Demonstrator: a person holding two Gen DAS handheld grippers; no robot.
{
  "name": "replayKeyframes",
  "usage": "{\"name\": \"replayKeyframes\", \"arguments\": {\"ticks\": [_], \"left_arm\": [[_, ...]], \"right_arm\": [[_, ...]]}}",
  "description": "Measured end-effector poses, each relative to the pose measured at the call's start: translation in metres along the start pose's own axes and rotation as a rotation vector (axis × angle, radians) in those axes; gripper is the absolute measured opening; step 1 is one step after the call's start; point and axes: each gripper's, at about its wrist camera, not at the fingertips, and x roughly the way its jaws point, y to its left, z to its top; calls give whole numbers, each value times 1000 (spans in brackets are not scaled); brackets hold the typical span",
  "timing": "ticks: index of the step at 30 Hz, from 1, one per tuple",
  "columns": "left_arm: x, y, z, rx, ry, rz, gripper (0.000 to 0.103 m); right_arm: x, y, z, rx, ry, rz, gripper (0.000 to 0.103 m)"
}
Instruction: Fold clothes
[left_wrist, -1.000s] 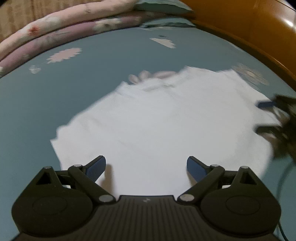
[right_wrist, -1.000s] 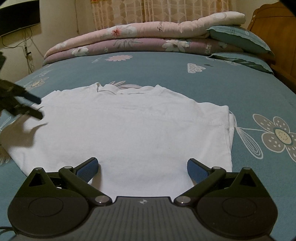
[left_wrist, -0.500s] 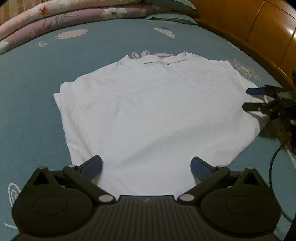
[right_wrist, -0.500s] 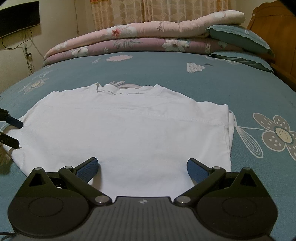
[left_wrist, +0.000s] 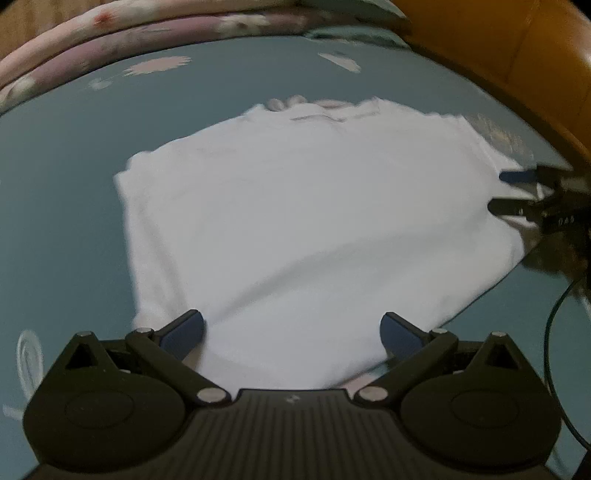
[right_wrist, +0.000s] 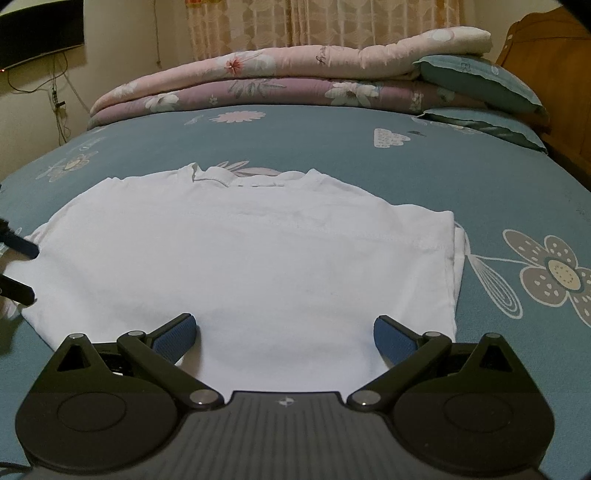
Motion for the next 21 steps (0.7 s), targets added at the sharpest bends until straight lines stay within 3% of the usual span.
{"name": "replayKeyframes", "arguments": {"ticks": [9,13,17,21], "left_arm": [[-5,6,34,-45,-75,-3,102],[24,29,41,-180,-49,36,101],[16,27,38,-222,-103,61,101],[-3,8,36,-196,-177,-37,102]], "right_arm": [[0,3,0,0,2,-12,103],[0,2,1,0,5,-9,103],[-1,1,1,-5,11,-5,103],[-10,-6,9,43,44,36,103]]}}
